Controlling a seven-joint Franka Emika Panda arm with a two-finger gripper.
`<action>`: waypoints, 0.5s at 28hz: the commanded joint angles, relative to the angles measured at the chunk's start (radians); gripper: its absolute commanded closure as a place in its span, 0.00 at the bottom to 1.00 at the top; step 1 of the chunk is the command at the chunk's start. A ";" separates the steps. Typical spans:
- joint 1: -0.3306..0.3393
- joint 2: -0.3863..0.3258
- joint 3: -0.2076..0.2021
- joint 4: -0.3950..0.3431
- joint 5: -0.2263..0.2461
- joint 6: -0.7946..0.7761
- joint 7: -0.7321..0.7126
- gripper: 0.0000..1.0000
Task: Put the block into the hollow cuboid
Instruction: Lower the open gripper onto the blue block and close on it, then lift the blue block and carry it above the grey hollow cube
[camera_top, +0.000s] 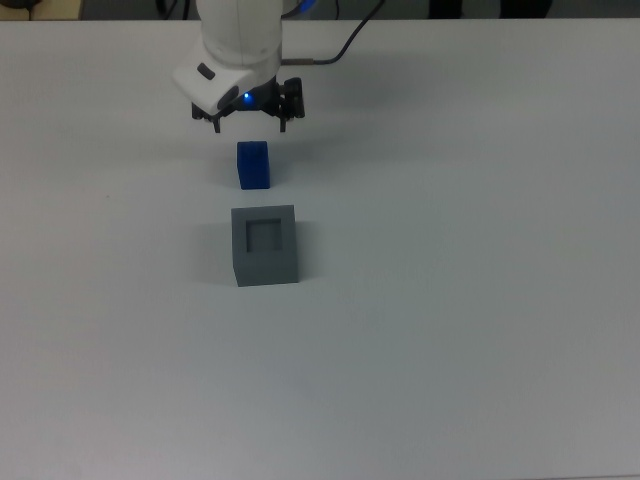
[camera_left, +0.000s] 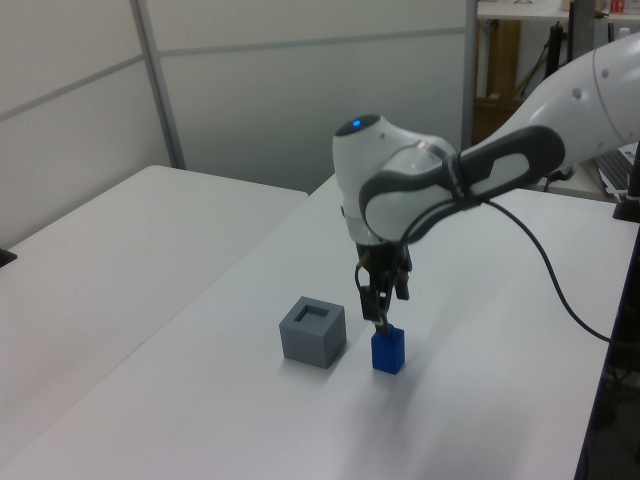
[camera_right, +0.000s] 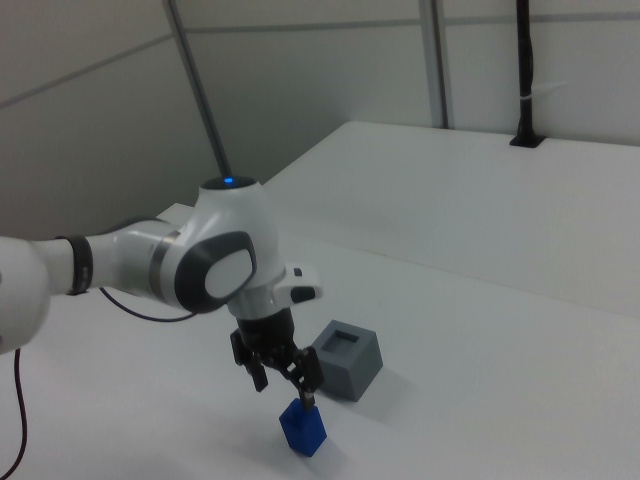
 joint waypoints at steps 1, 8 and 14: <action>-0.002 0.042 -0.005 -0.031 -0.024 0.065 -0.003 0.00; -0.001 0.084 -0.005 -0.031 -0.042 0.084 0.002 0.00; -0.002 0.090 -0.003 -0.028 -0.042 0.084 0.004 0.36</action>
